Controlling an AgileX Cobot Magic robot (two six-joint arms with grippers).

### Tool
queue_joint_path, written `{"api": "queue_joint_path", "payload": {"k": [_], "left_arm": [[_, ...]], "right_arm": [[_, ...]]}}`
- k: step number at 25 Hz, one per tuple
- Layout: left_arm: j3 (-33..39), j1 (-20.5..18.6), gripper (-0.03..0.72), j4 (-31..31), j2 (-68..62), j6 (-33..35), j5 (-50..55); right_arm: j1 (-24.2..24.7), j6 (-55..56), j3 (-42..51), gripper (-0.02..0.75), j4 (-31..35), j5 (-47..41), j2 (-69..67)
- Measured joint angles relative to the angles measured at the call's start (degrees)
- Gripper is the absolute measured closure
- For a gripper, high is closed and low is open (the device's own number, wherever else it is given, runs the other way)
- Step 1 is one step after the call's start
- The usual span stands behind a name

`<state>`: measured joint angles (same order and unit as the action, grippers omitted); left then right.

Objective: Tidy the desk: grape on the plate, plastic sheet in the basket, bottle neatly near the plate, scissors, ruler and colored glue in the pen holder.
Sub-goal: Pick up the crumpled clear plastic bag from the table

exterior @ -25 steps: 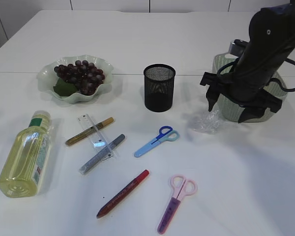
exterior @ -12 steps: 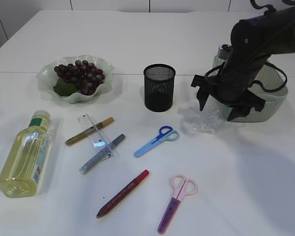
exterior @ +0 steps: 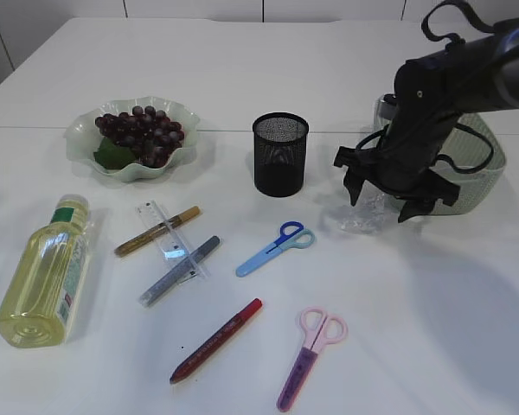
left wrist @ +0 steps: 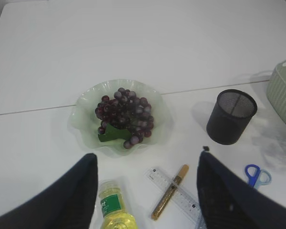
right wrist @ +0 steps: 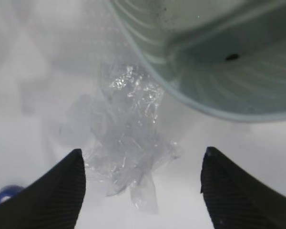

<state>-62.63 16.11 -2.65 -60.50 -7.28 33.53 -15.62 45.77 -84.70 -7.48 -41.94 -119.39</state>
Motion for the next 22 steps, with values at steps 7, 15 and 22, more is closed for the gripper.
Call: {"api": "queue_joint_path", "payload": {"k": [7, 15, 22], "left_arm": [[0.00, 0.00, 0.211, 0.00, 0.00, 0.00, -0.37], [0.00, 0.00, 0.211, 0.00, 0.00, 0.00, -1.37], [0.00, 0.00, 0.211, 0.00, 0.00, 0.00, -1.47]], "right_arm": [[0.00, 0.10, -0.18, 0.154, -0.20, 1.58, -1.20], [0.00, 0.10, -0.18, 0.154, -1.20, 3.71, -1.56], [0.00, 0.20, -0.18, 0.154, -1.34, 3.71, -2.38]]}}
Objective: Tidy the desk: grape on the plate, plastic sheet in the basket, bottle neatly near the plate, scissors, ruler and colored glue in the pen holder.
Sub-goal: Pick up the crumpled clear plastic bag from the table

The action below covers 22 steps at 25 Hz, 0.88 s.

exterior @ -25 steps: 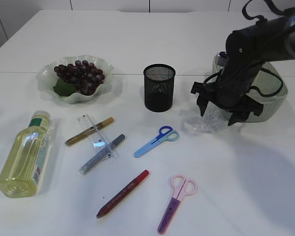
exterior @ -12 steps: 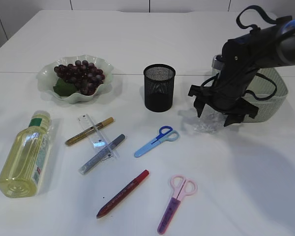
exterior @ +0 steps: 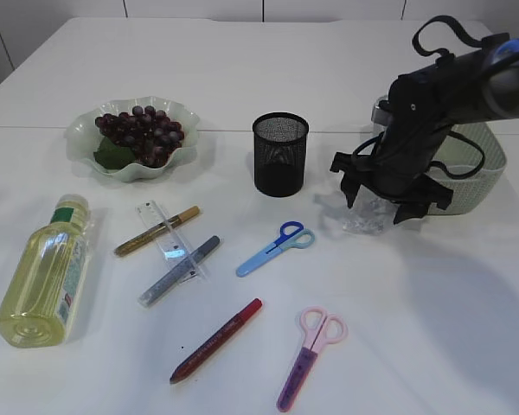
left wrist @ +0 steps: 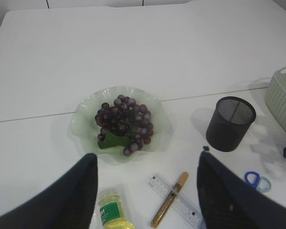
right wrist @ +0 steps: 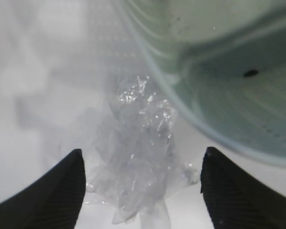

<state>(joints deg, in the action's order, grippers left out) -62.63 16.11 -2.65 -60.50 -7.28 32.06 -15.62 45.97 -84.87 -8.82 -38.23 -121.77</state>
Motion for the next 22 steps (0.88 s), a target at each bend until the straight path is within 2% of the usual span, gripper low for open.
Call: {"api": "queue_joint_path", "payload": {"k": [22], "left_arm": [[0.00, 0.00, 0.211, 0.00, 0.00, 0.00, 0.10]], "right_arm": [[0.00, 0.00, 0.00, 0.155, -2.17, 0.00, 0.00]]}}
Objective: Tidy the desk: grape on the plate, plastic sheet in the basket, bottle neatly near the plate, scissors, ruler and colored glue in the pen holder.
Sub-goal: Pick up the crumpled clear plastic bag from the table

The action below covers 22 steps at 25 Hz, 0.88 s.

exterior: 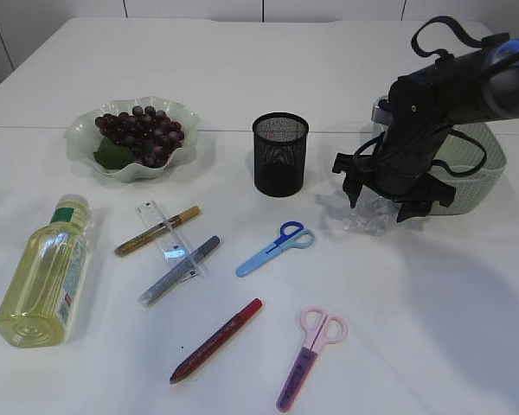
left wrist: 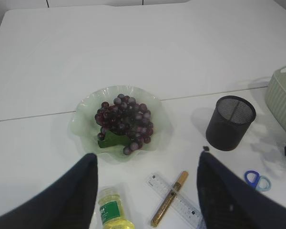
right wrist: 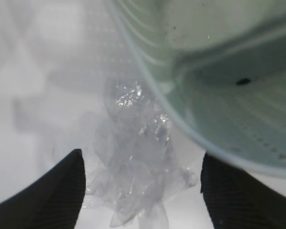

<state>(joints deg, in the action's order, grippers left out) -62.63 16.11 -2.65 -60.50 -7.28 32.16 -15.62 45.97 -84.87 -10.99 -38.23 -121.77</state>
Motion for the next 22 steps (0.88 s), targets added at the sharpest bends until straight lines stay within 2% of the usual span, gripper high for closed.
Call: {"api": "queue_joint_path", "payload": {"k": [17, 19, 22], "left_arm": [[0.00, 0.00, 0.211, 0.00, 0.00, 0.00, 0.10], [0.00, 0.00, 0.211, 0.00, 0.00, 0.00, 0.10], [0.00, 0.00, 0.211, 0.00, 0.00, 0.00, 0.10]], "right_arm": [[0.00, 0.00, 0.00, 0.155, 1.62, -1.51, 0.00], [0.00, 0.00, 0.00, 0.173, 1.82, -1.63, 0.00], [0.00, 0.00, 0.00, 0.269, 1.82, -1.74, 0.00]]}}
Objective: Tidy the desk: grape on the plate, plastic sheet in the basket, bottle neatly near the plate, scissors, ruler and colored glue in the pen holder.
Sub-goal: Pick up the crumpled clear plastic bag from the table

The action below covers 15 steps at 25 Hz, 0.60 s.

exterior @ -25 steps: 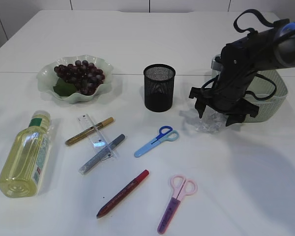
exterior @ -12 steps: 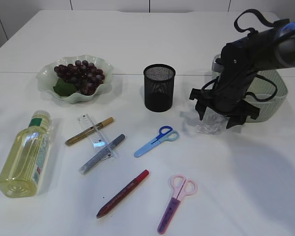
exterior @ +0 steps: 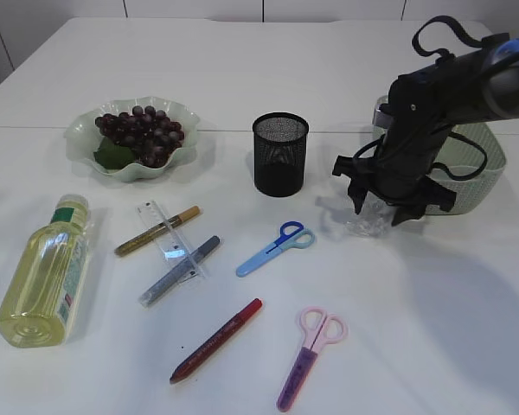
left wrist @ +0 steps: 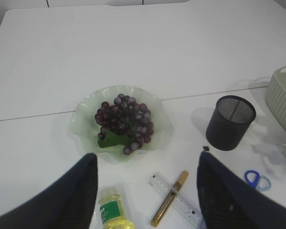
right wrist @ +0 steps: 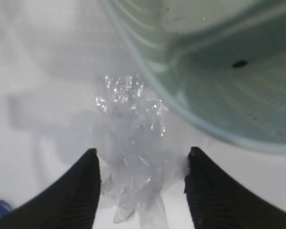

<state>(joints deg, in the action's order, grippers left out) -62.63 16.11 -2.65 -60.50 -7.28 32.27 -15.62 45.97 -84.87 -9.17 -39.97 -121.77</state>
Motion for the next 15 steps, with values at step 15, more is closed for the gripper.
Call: {"api": "queue_joint_path", "payload": {"k": [15], "left_arm": [[0.00, 0.00, 0.211, 0.00, 0.11, 0.00, 0.00]], "right_arm": [[0.00, 0.00, -0.09, 0.468, 0.13, 0.00, 0.00]]}}
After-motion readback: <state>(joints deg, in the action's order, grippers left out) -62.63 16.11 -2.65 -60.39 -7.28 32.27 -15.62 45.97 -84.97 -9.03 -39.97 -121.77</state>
